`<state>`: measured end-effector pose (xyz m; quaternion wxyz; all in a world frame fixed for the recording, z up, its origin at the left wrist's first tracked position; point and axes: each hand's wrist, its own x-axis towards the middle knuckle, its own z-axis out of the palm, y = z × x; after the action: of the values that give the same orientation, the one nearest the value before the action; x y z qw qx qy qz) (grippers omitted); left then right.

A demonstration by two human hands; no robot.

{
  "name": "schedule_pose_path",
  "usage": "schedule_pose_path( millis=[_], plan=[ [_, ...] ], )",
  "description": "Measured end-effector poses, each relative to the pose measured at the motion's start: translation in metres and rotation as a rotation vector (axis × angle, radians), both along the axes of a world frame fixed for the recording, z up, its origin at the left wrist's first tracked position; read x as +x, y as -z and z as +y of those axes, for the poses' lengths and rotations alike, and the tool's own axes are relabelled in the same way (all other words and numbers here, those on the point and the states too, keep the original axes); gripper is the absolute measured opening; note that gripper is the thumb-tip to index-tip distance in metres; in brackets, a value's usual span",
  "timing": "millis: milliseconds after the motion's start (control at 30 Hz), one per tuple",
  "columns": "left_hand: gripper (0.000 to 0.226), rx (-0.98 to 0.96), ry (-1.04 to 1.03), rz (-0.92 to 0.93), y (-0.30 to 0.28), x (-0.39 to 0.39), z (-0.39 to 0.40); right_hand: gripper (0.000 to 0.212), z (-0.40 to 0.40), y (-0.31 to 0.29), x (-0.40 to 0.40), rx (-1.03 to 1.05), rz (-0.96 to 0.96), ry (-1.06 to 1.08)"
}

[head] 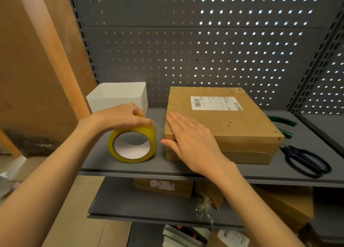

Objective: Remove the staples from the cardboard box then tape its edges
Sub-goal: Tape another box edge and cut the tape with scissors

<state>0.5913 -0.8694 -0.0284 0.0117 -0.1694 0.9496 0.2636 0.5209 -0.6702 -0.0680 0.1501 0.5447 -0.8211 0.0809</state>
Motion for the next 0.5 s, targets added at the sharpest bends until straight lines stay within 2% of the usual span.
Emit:
schedule_pose_path(
  millis=[367, 433, 500],
  plan=[
    [0.034, -0.057, -0.019, 0.132, 0.011, 0.004, 0.002, 0.07, 0.001, 0.0, -0.002, -0.001, 0.041, -0.012],
    [0.029, -0.049, -0.016, 0.147, 0.011, 0.004, 0.003, 0.073, 0.002, -0.004, -0.002, -0.01, -0.038, -0.045],
    [0.02, -0.038, -0.002, 0.163, 0.011, 0.004, 0.004, 0.072, 0.007, -0.012, -0.001, -0.09, -0.285, -0.094]
  ],
)
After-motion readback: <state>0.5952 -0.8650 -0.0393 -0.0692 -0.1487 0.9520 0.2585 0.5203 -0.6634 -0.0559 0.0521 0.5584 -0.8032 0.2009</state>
